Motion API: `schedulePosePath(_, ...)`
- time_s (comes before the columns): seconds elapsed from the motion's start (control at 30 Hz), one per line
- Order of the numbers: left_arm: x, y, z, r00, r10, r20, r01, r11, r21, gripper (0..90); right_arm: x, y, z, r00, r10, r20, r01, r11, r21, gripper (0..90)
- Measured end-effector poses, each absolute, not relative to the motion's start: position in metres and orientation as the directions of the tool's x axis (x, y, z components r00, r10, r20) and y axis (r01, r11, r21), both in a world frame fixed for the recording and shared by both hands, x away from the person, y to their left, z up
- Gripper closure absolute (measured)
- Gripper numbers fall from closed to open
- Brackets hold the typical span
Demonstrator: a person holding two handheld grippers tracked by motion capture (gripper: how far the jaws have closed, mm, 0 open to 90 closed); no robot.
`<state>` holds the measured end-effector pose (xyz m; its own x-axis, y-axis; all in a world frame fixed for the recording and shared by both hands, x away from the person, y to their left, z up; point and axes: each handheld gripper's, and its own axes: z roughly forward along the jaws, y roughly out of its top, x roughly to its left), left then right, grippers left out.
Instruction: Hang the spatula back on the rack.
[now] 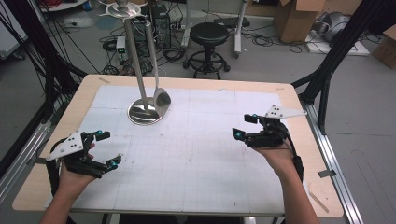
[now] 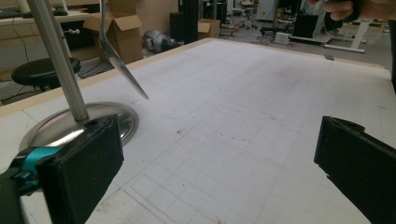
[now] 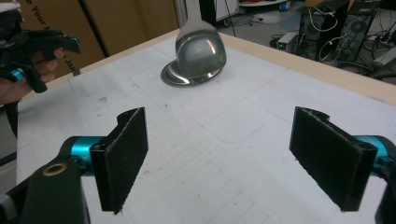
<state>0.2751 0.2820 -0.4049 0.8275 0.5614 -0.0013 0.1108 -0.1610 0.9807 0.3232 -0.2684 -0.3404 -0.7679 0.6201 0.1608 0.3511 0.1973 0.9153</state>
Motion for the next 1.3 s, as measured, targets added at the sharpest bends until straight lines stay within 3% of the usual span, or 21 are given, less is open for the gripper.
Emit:
schedulePosePath(0.5,0.274,0.283,-0.408,0.826,0.564,-0.004,0.120,-0.167,0.979,1.7,0.303,-0.269,-0.387,-0.794,0.568,0.218,0.358,0.147,0.922,14.2)
schedulePosePath(1.3,0.275,0.282,-0.408,0.830,0.558,-0.005,0.120,-0.170,0.978,1.7,0.297,-0.281,-0.394,-0.764,0.604,0.226,0.380,0.138,0.915,11.5)
